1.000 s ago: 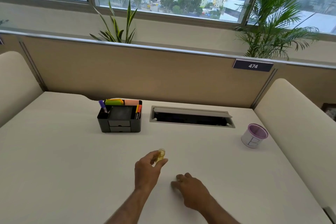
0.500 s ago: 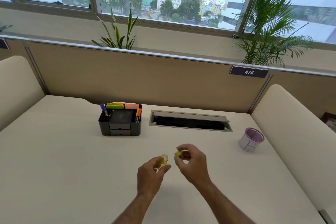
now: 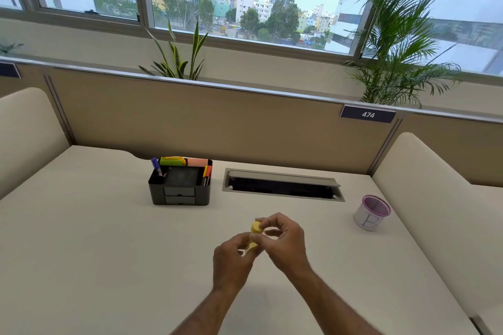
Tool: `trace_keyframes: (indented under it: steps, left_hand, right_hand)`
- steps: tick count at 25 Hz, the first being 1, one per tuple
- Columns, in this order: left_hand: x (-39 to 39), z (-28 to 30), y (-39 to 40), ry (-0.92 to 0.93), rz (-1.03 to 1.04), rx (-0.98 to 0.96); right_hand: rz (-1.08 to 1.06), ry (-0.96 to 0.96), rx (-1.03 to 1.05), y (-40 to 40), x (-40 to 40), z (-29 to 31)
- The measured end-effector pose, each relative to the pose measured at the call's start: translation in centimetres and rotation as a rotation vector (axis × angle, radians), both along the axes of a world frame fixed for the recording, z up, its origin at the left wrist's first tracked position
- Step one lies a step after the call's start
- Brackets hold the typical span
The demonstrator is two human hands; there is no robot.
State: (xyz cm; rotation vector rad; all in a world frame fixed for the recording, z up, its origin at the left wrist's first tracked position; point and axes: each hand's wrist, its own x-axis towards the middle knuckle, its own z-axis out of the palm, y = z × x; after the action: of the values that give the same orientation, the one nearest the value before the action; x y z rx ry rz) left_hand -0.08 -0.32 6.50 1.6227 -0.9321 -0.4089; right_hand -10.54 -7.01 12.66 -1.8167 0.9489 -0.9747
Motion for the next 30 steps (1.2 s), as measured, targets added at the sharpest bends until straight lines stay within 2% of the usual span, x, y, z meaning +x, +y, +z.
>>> trace_keyframes:
  steps: [14, 22, 30]
  left_hand:
    - [-0.1, 0.8, 1.0, -0.085, -0.039, -0.021]
    - [0.2, 0.5, 1.3, -0.078, -0.072, 0.042]
    - [0.6, 0.6, 1.0, -0.107, -0.233, 0.113]
  right_hand:
    - [0.073, 0.148, -0.053, 0.2, -1.0, 0.2]
    - [0.310, 0.722, -0.389, -1.2, -1.9, 2.5]
    - [0.384, 0.840, -0.513, -2.0, -1.5, 3.6]
